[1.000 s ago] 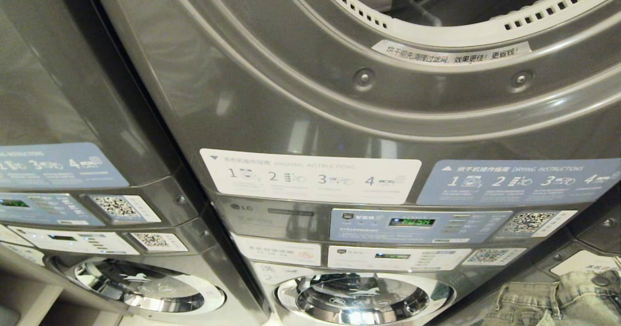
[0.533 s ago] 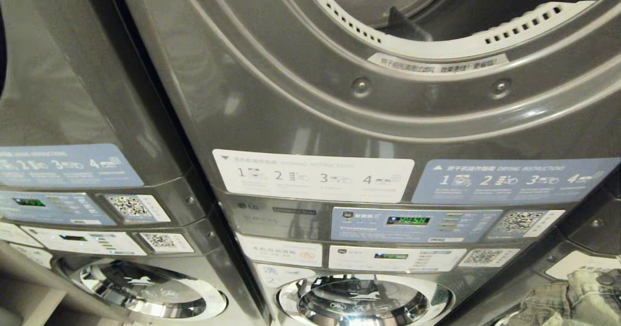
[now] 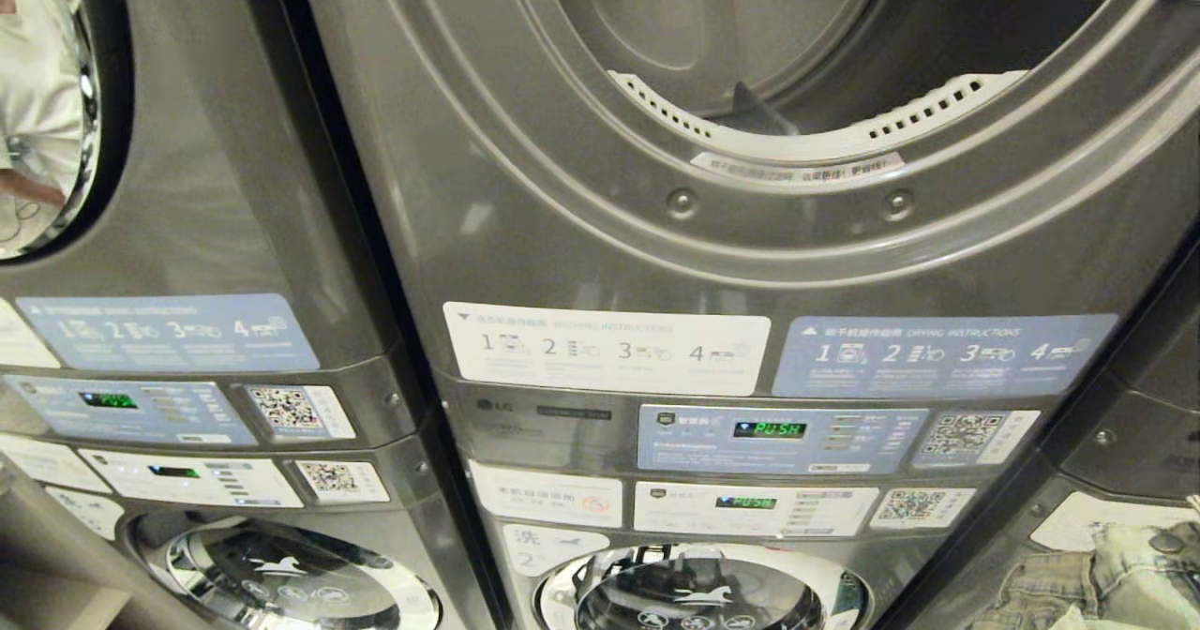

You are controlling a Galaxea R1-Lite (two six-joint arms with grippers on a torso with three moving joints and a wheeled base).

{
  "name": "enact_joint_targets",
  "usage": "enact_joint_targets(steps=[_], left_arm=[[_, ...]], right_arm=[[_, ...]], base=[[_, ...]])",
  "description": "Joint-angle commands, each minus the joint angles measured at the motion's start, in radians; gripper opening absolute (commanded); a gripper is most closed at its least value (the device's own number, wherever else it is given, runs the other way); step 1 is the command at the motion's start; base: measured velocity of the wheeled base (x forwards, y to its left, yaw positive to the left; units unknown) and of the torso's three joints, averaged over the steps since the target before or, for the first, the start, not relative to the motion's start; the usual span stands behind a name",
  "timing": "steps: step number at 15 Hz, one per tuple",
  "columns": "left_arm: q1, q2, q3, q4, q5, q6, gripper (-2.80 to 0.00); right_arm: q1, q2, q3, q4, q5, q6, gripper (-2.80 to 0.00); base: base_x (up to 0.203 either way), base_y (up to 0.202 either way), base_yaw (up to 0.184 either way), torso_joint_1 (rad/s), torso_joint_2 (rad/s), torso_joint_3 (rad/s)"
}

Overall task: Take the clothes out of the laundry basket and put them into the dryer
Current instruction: Put the clothes in the dryer

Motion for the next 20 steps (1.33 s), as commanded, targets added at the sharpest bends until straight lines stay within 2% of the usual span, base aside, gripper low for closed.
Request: enact_joint_targets(steps=[1,10,20], left_arm=[[0.0,0.0,0.0,0.0,0.0,0.0,-2.8],[0.0,0.0,0.0,0.001,0.0,0.002,-2.8],[0.0,0.0,0.001,0.0,0.0,0.0,-2.8]], right_arm=[[0.0,0.001,0.0,0.0,0.001,-0.001,-2.8],[0.0,0.001,-0.001,0.0,0.001,0.002,-2.8],[0.0,0.001,0.0,0.0,-0.001,0.003,-2.8]], base=[[0.0,0.0,0.0,-0.002,0.0,0.203],[0.0,0.0,0.0,0.0,0.0,0.029],[0.187,0.0,0.0,0.007,0.0,0.003]])
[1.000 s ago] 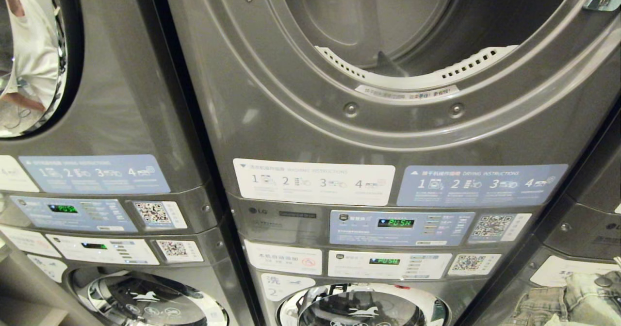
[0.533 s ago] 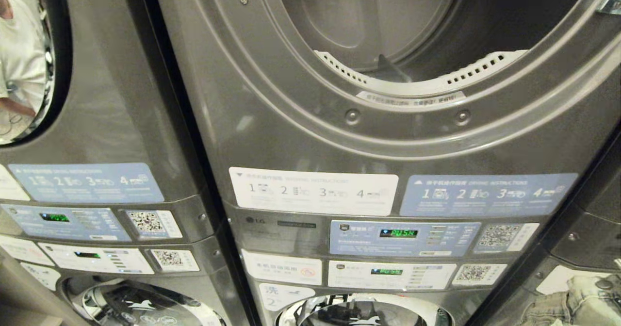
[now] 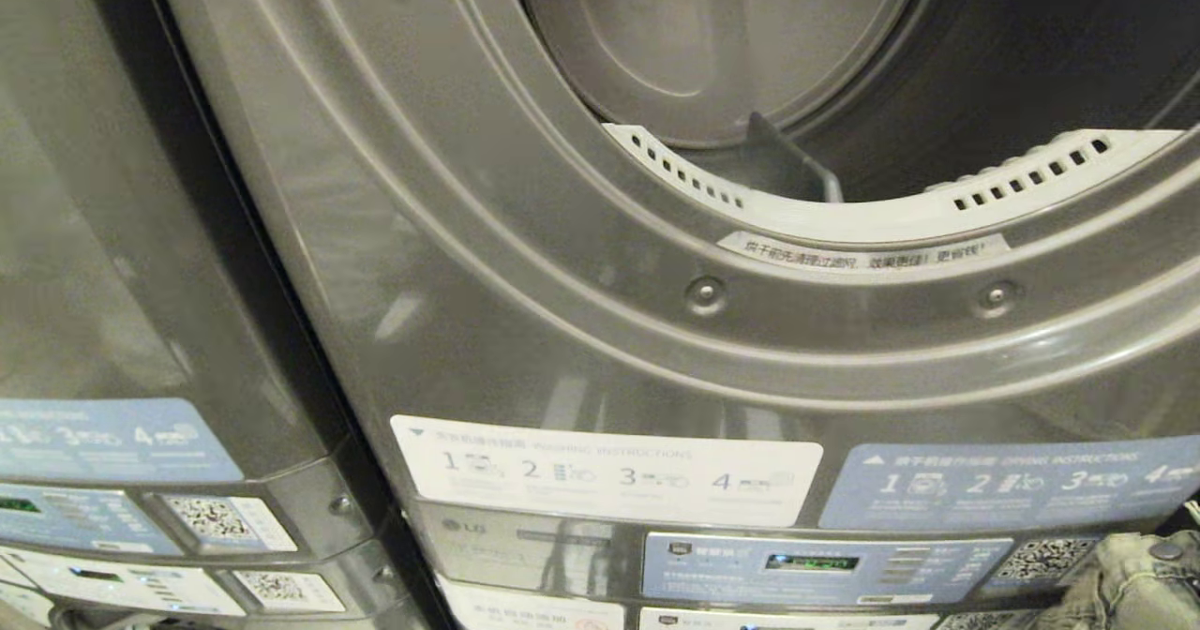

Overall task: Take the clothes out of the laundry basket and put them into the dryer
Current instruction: Put the clothes in the dryer

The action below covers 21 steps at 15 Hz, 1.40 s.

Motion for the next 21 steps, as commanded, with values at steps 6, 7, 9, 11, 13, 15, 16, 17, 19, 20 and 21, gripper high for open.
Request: enact_joint_targets(steps=[6,7,9,11,13,15,16,17,19,20,21], left_arm=[[0.0,0.0,0.0,-0.001,0.0,0.0,-2.8],[0.0,0.0,-0.001,-0.001,0.0,0.0,-2.8],[0.0,0.0,0.0,-0.001,0.0,-0.001,-2.8],[0.0,0.0,-0.001,-0.001,0.0,-0.001,-2.8],[0.0,0.0,0.0,-0.001,0.0,-0.005,-2.8],[0.0,0.0,-0.001,-0.001,0.0,-0.005,-2.8],[0.0,0.0,0.0,-0.001,0.0,-0.005,-2.8],[0.0,0.0,0.0,-0.001,0.0,-0.005,-2.8],[0.0,0.0,0.0,-0.001,0.0,-0.005,-2.8],[0.0,0.0,0.0,-0.001,0.0,-0.005,-2.8],[0.0,0.0,0.0,-0.001,0.0,-0.005,-2.8]], right_arm=[[0.0,0.001,0.0,0.0,0.0,0.001,-2.8],[0.0,0.001,-0.001,0.0,0.0,0.001,-2.8],[0.0,0.001,-0.001,0.0,0.0,0.001,-2.8],[0.0,0.001,0.0,0.0,0.0,0.004,-2.8],[0.0,0.001,0.0,0.0,-0.001,0.007,-2.8],[0.0,0.001,0.0,0.0,-0.001,0.006,-2.8],[0.0,0.001,0.0,0.0,-0.001,0.006,-2.8],[0.0,0.001,0.0,0.0,0.0,0.007,-2.8],[0.0,0.001,0.0,0.0,0.0,0.006,-2.8],[0.0,0.001,0.0,0.0,0.0,0.006,-2.8],[0.0,0.001,0.0,0.0,0.0,0.005,-2.8]], base=[[0.016,0.0,0.0,0.002,0.0,-0.001],[0.0,0.0,0.0,0.0,0.0,0.0],[0.0,0.0,0.0,0.0,0.0,0.0],[0.0,0.0,0.0,0.0,0.0,0.0],[0.001,0.115,-0.008,0.01,0.0,0.003],[0.0,0.196,0.0,0.003,0.0,0.002],[0.0,0.198,-0.004,-0.002,0.0,0.009],[0.0,0.197,-0.002,0.007,0.01,0.006],[0.0,0.194,-0.004,0.005,0.0,0.006],[0.0,0.193,-0.001,-0.001,0.0,0.002],[0.0,0.195,-0.002,0.002,0.0,0.001]])
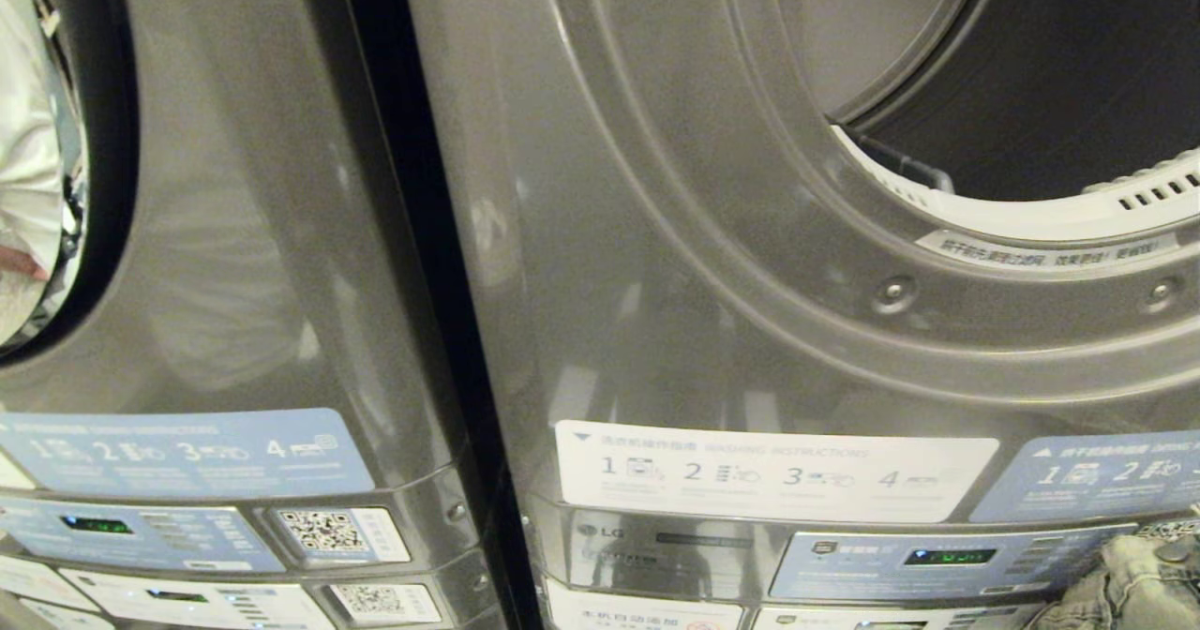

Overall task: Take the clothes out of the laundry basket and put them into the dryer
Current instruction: Put the clothes in the dryer

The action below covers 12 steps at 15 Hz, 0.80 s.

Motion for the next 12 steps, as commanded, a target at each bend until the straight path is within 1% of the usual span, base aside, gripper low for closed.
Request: enact_joint_targets(steps=[1,5,6,7,8,9,10,12], left_arm=[[0.0,0.0,0.0,0.0,0.0,0.0,-2.8],[0.0,0.0,0.0,0.0,0.0,-0.001,-2.8],[0.0,0.0,0.0,0.0,0.0,0.0,-2.8],[0.0,0.0,0.0,0.0,0.0,-0.001,-2.8],[0.0,0.0,0.0,0.0,0.0,-0.001,-2.8],[0.0,0.0,0.0,0.0,0.0,-0.003,-2.8],[0.0,0.0,0.0,0.0,0.0,-0.001,-2.8],[0.0,0.0,0.0,0.0,0.0,0.0,-2.8]], right_arm=[[0.0,0.001,0.0,0.0,0.0,-0.002,-2.8],[0.0,0.001,0.0,0.003,0.002,-0.017,-2.8],[0.0,0.001,0.0,0.004,0.007,-0.053,-2.8],[0.001,0.001,-0.007,0.002,0.014,-0.11,-2.8],[0.0,0.001,-0.047,-0.004,0.023,-0.129,-2.8],[0.0,0.007,-0.118,-0.004,0.039,-0.136,-2.8],[0.0,0.032,-0.215,0.0,0.056,-0.141,-2.8],[0.0,0.159,-0.431,0.001,0.076,-0.145,-2.8]], base=[[0.0,0.193,-0.003,-0.002,0.0,0.002],[0.0,0.183,-0.002,0.002,0.0,0.001],[0.0,0.092,-0.003,0.002,0.0,-0.001],[0.0,0.0,0.0,0.0,0.0,0.0],[0.0,0.0,0.0,0.0,0.0,0.0],[0.0,0.0,0.0,0.0,0.0,0.0],[0.0,0.0,0.0,0.0,0.0,0.0],[0.0,0.0,0.0,0.0,0.0,0.0]])
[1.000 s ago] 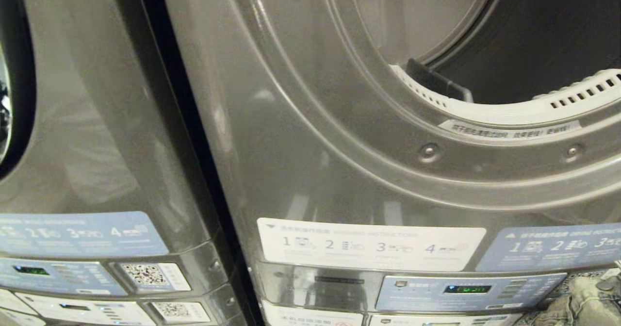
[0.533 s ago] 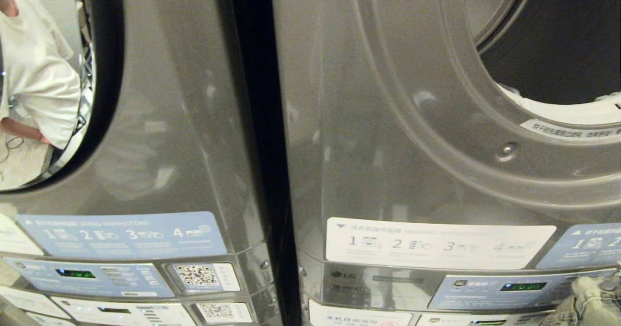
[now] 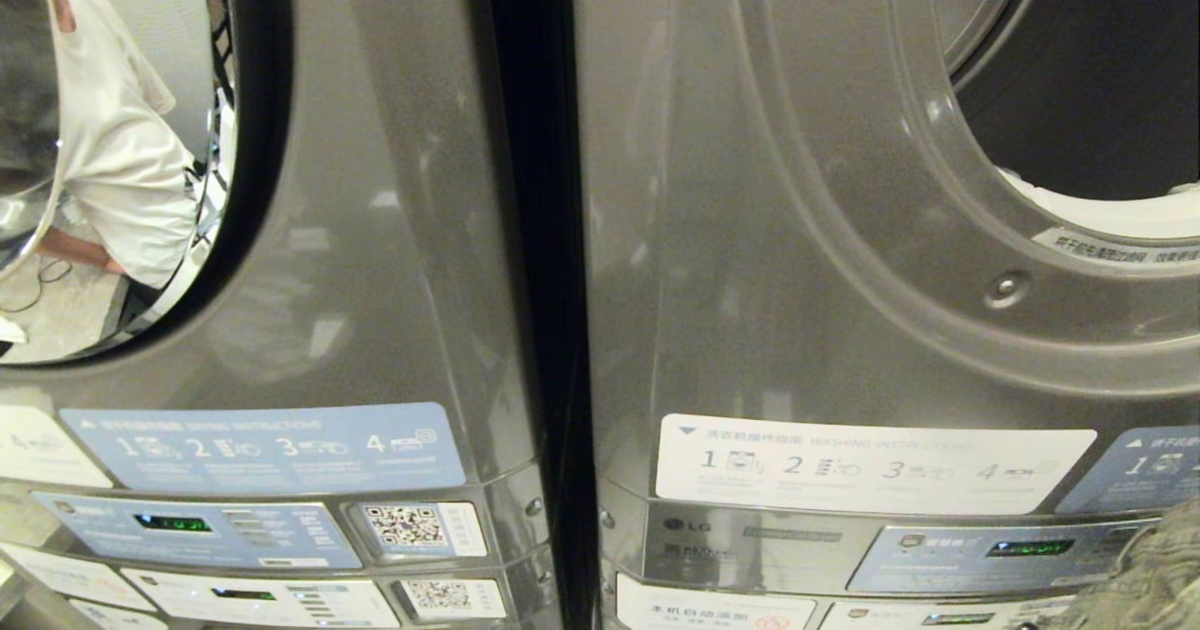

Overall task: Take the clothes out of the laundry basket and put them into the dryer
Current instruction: Put the clothes in the dryer

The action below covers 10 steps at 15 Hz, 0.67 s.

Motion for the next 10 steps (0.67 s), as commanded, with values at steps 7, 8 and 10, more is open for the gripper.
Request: enact_joint_targets(steps=[7,8,10], left_arm=[[-0.001,0.0,0.0,0.0,0.0,-0.002,-2.8],[-0.001,0.0,-0.001,0.0,0.0,-0.002,-2.8],[-0.001,0.0,0.0,0.0,0.0,-0.002,-2.8]], right_arm=[[-0.001,0.702,-0.659,-0.005,0.021,-0.005,-2.8],[-0.001,0.793,-0.736,-0.008,0.022,-0.006,-2.8],[-0.001,0.965,-0.88,-0.043,0.021,-0.009,-2.8]], base=[[0.0,0.0,0.0,0.0,0.0,0.0],[0.0,0.0,0.0,0.0,0.0,0.0],[0.0,0.0,0.0,0.0,0.0,0.0]])
